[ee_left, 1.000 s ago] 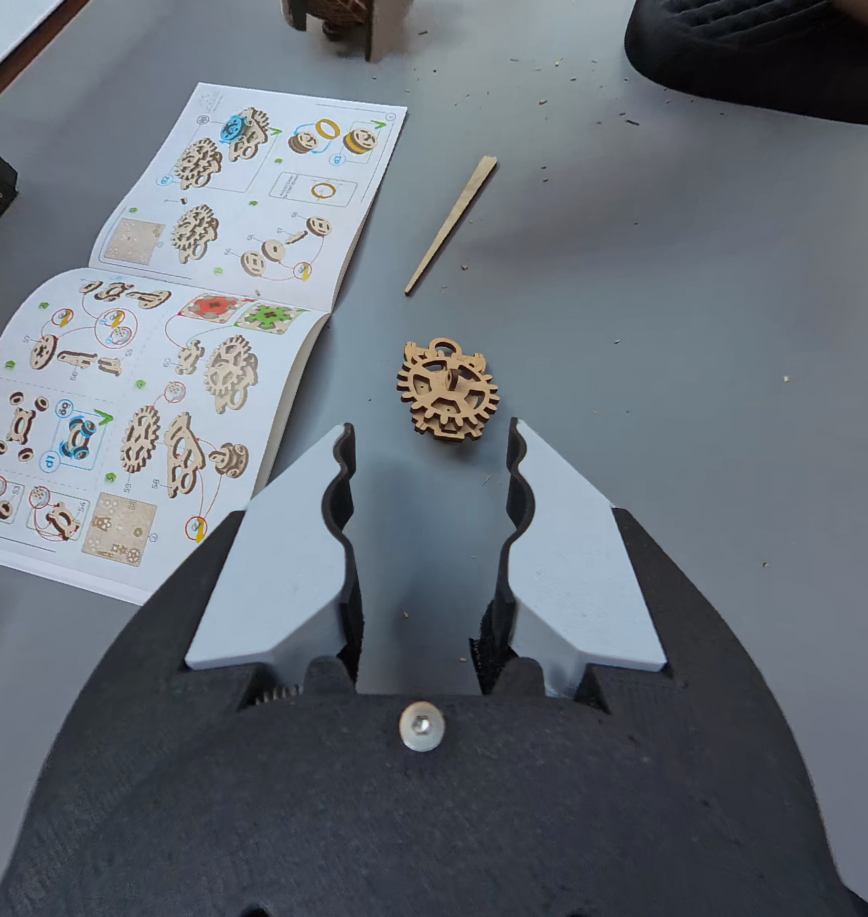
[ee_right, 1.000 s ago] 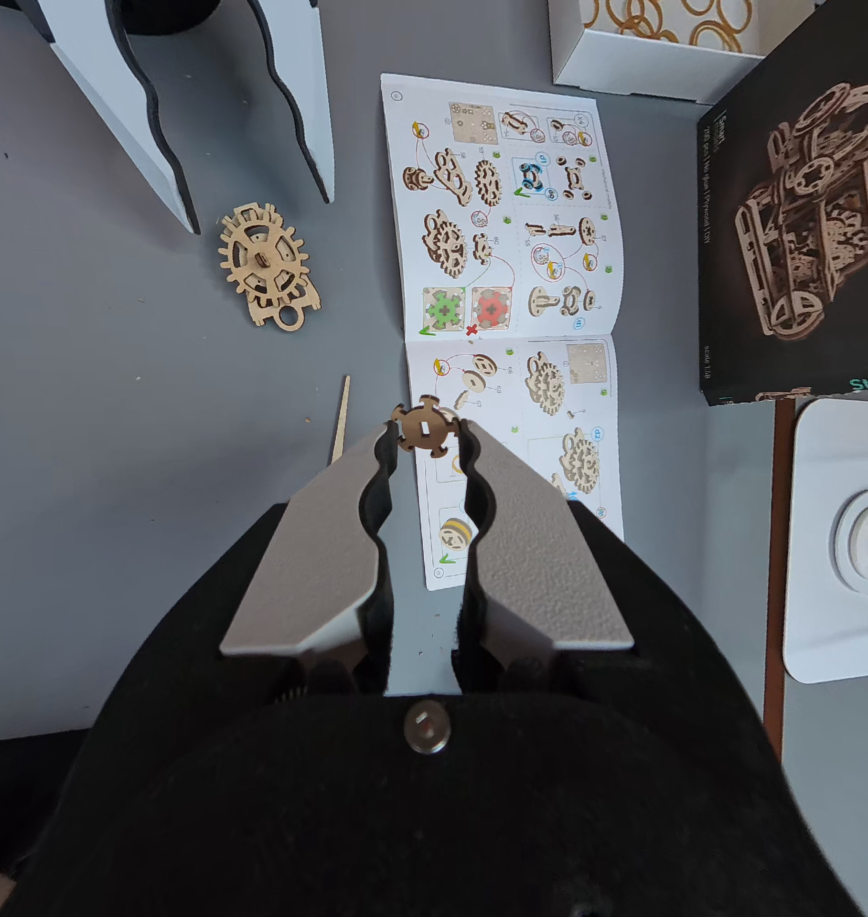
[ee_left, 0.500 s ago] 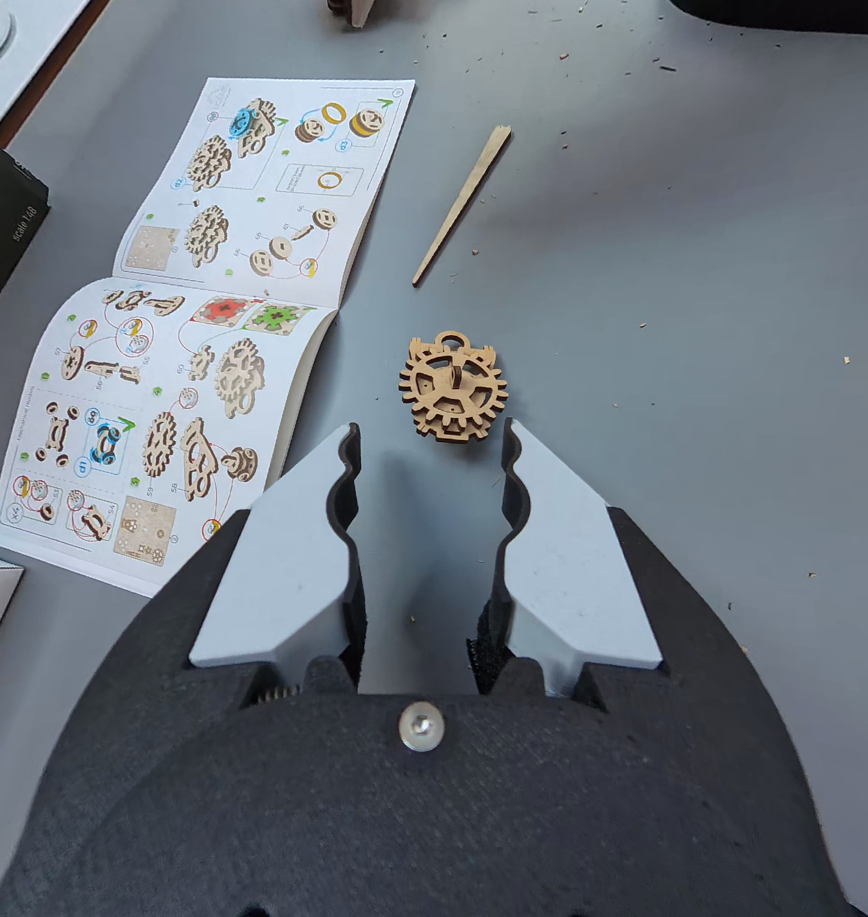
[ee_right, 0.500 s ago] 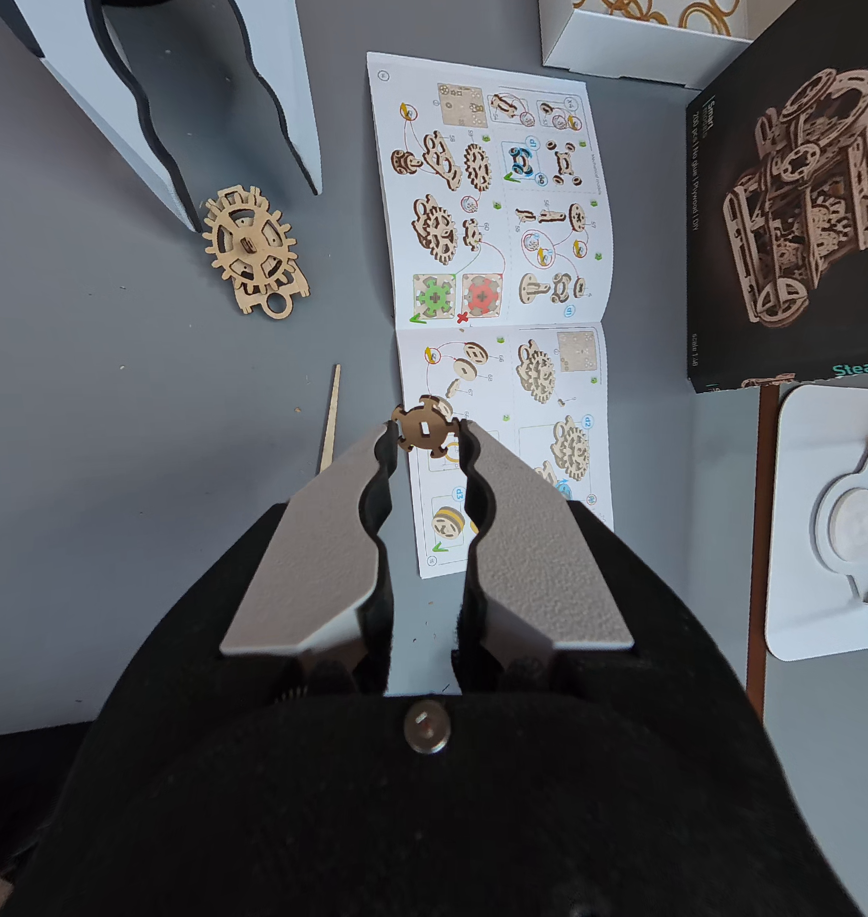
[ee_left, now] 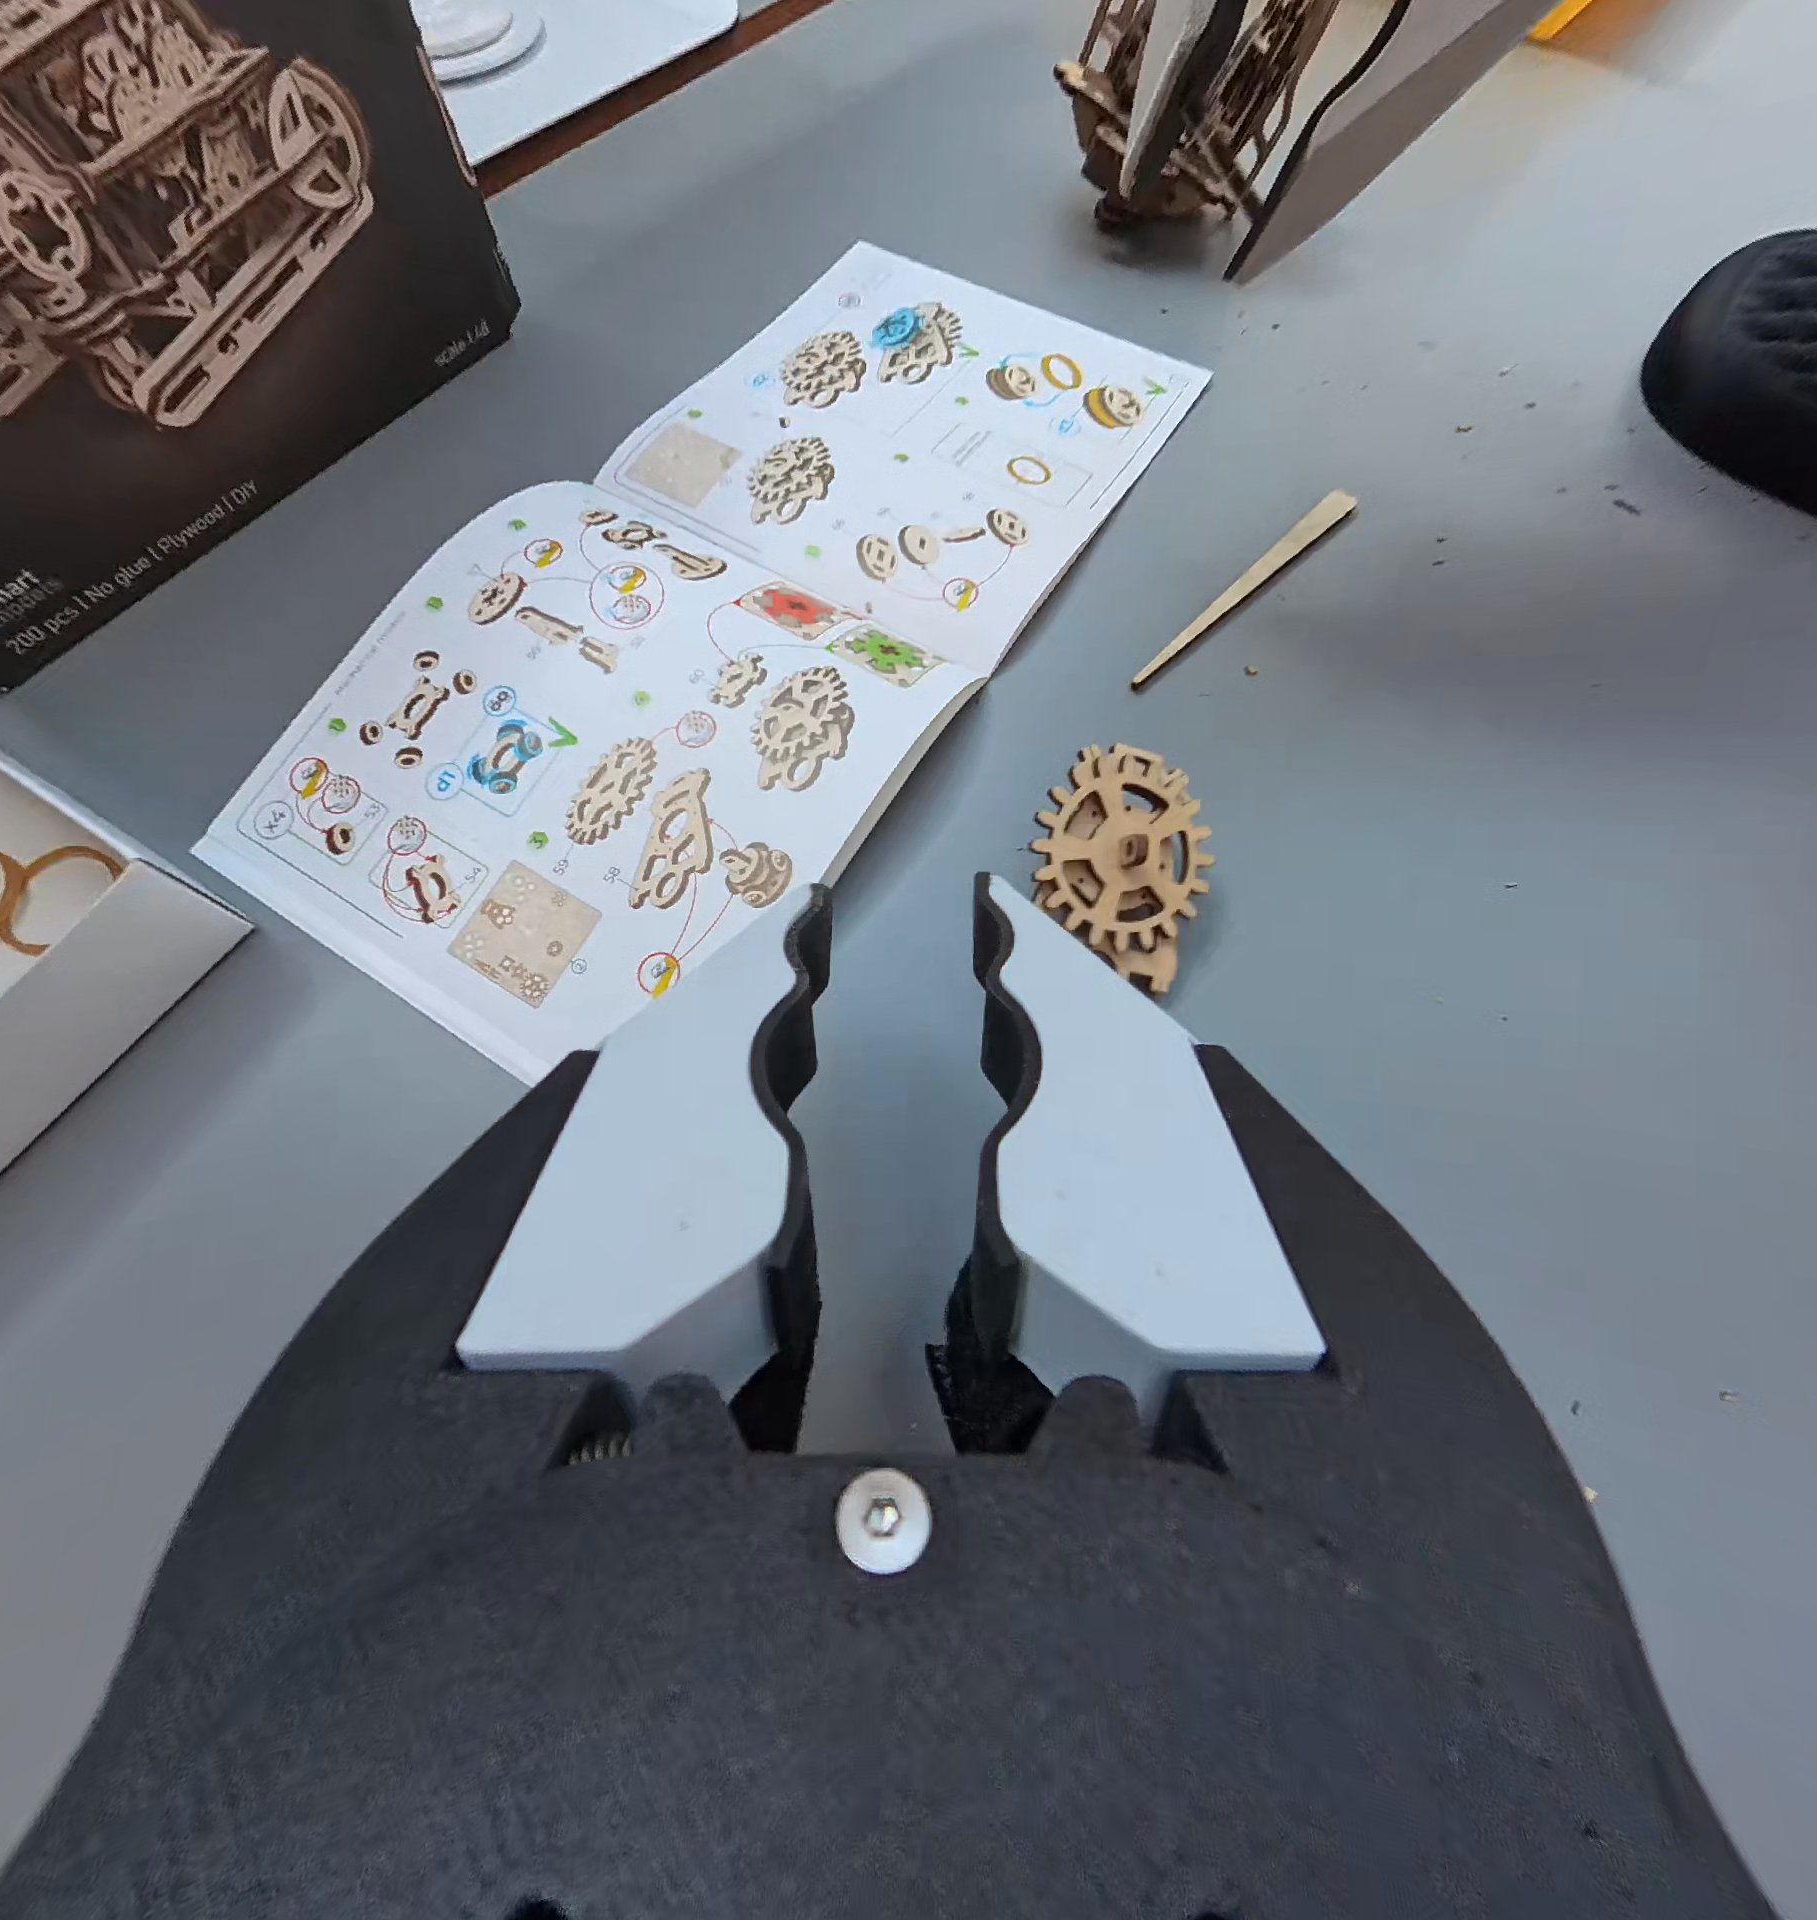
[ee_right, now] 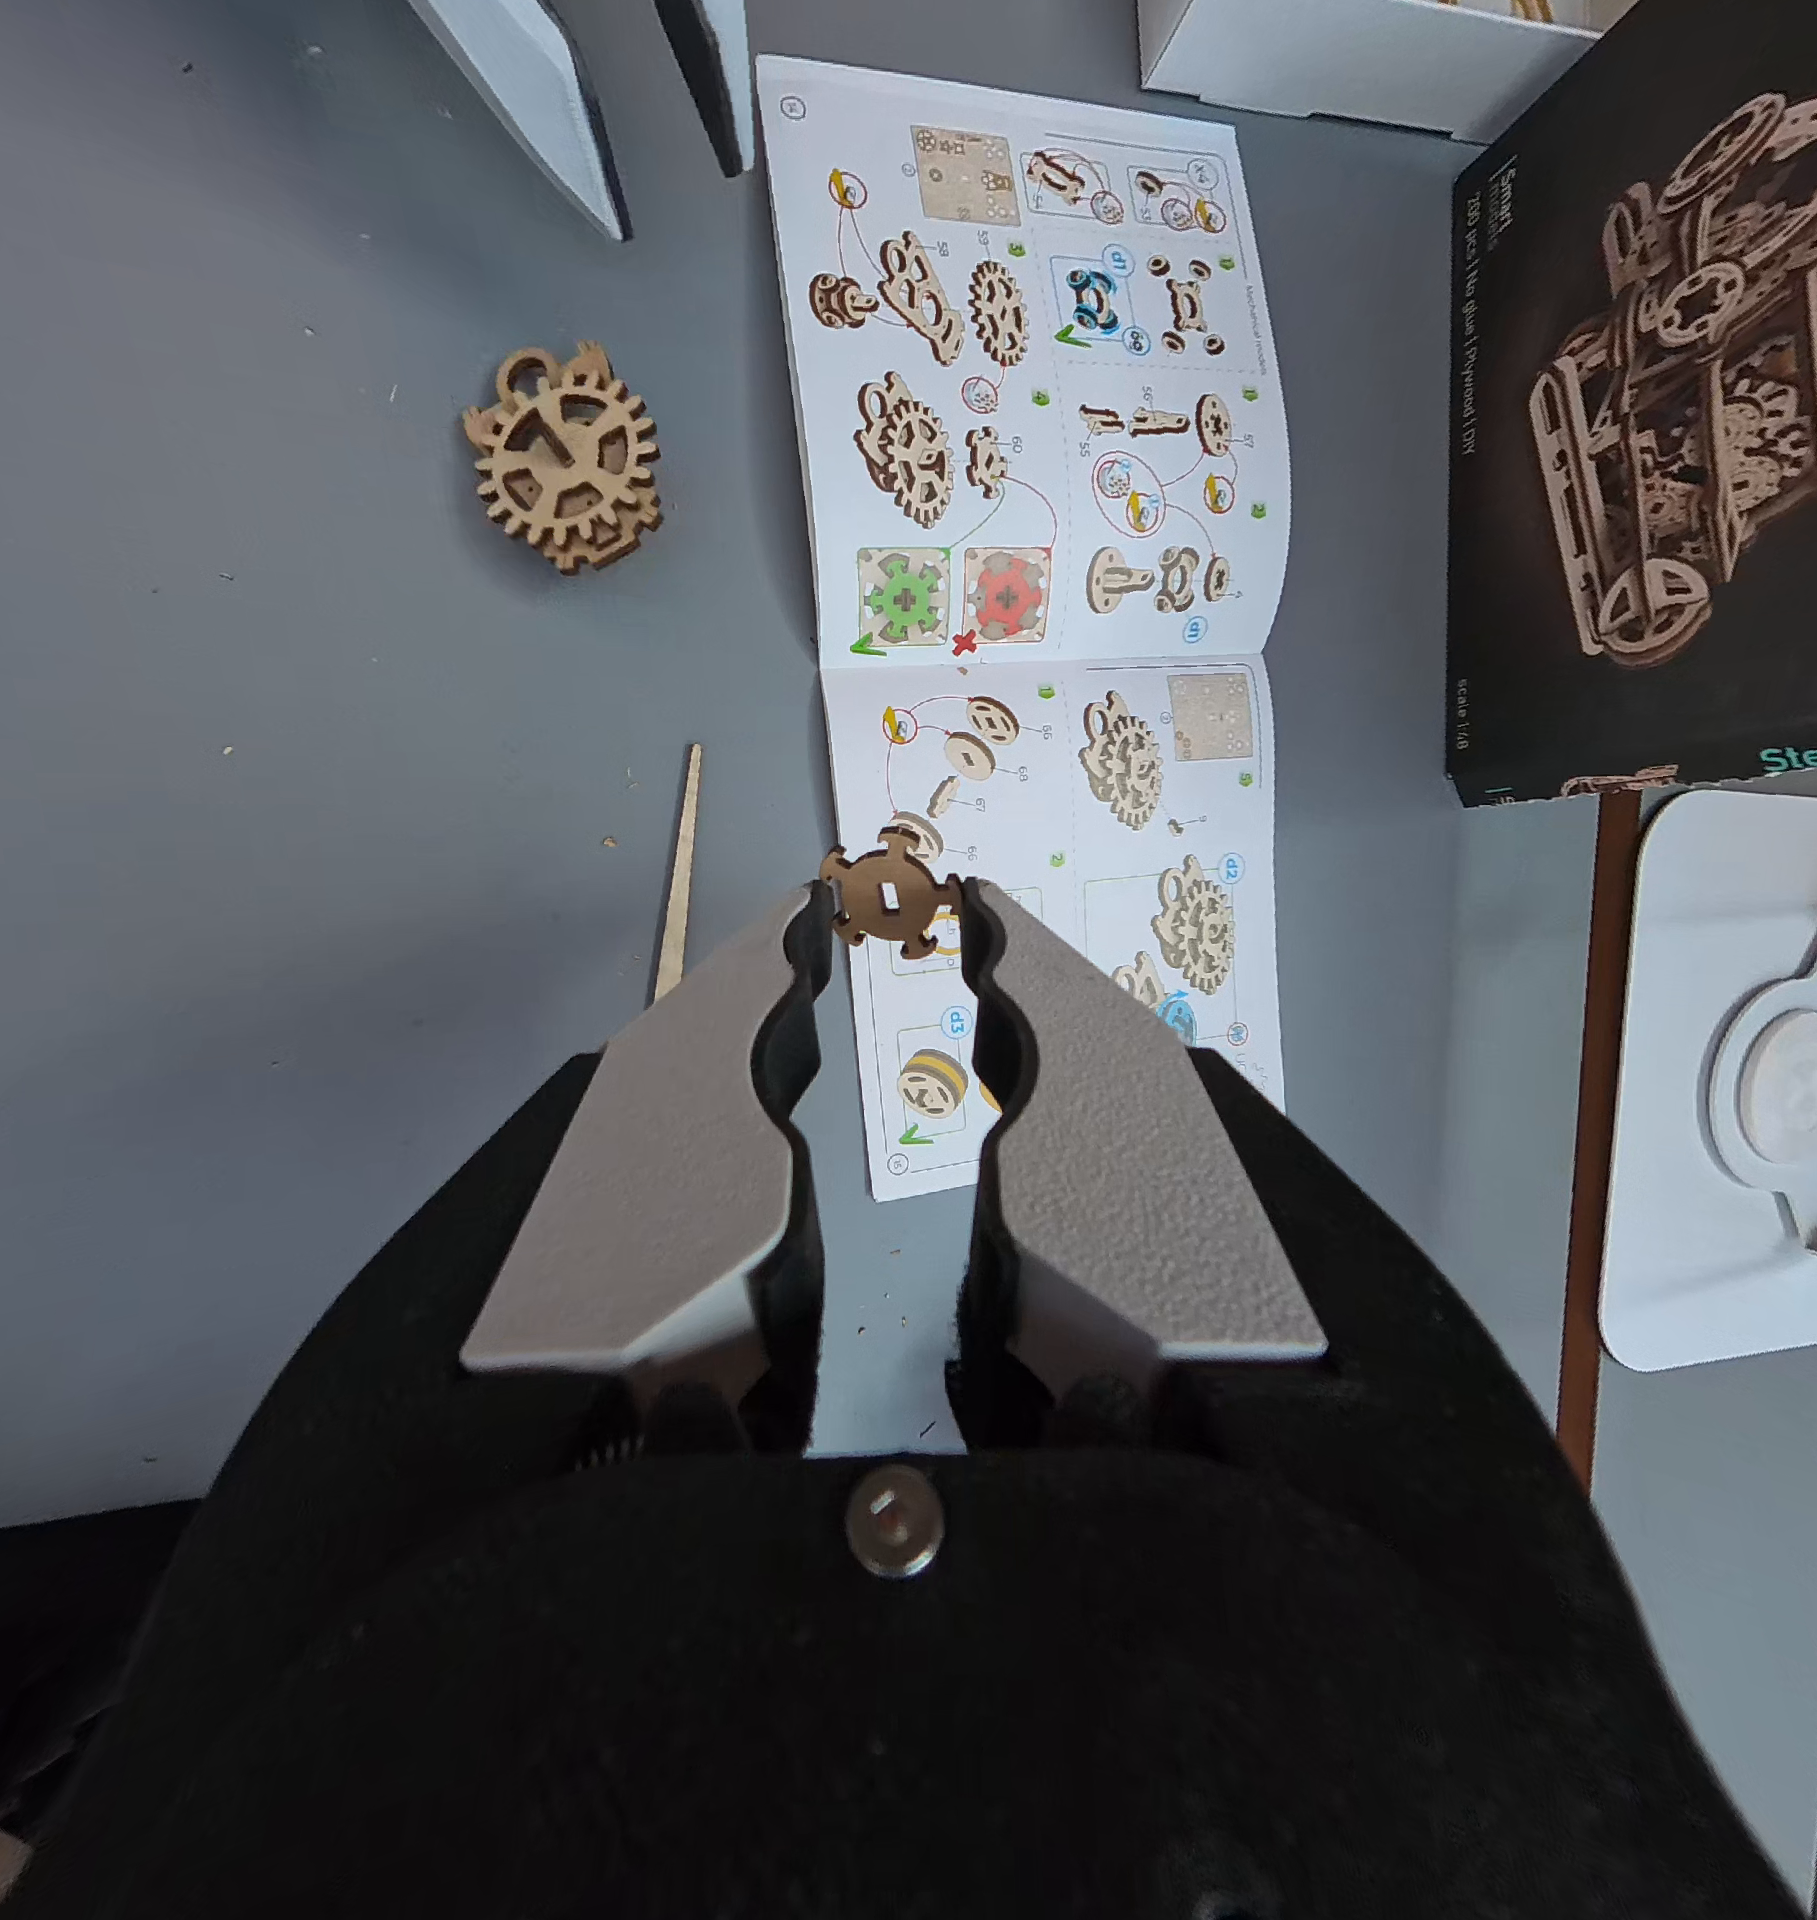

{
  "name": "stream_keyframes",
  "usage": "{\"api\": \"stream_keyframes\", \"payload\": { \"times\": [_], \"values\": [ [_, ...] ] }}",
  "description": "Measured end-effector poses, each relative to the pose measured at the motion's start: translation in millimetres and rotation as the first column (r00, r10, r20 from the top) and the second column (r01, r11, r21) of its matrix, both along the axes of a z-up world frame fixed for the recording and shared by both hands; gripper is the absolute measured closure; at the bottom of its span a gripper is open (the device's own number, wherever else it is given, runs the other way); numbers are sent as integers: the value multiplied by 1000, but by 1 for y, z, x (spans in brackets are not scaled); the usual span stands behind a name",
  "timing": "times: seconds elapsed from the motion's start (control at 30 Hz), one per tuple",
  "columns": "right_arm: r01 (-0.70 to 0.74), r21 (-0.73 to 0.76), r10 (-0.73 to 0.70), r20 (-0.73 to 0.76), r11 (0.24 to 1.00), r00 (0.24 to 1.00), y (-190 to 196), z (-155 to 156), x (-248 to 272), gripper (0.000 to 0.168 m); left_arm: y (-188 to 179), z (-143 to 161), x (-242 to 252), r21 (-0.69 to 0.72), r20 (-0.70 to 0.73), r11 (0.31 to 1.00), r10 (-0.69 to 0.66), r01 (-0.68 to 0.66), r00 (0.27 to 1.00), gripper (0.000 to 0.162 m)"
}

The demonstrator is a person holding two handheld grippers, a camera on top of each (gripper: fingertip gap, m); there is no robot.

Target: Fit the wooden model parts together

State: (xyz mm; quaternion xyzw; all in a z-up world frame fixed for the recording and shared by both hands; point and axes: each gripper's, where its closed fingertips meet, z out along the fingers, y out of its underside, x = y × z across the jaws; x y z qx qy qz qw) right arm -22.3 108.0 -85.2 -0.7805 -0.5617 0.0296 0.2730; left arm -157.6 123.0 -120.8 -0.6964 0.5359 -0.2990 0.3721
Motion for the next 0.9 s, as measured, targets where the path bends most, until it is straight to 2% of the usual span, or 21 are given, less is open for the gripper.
{"api": "stream_keyframes", "payload": {
  "times": [0.13, 0.37, 0.43, 0.6, 0.77, 0.9],
  "values": [
    [4, 2, -4, -3, 1000, 1000, 1, 1, 2, 145, -26, -2, 8, -79, 9, 987, -140, 140, 990, 130],
    [1, 5, -1, 0, 1000, 1000, 0, 1, 2, 145, -38, -24, 11, -14, -142, 979, -202, 202, 969, 124],
    [0, 5, -1, 5, 1000, 1000, 0, 1, 2, 145, -41, -25, 11, -20, -147, 975, -222, 221, 964, 129],
    [-3, 4, 3, 10, 1000, 1000, 0, 0, 1, 145, -50, -24, 10, -45, -135, 962, -274, 270, 952, 136],
    [-4, 6, 3, 15, 1000, 1000, 1, -1, 2, 145, -58, -12, 9, -72, -65, 949, -312, 308, 948, 136],
    [-6, 6, 6, 17, 1000, 1000, 1, -1, 1, 145, -45, -1, 9, -37, -7, 966, -256, 256, 967, 131]
  ]
}}
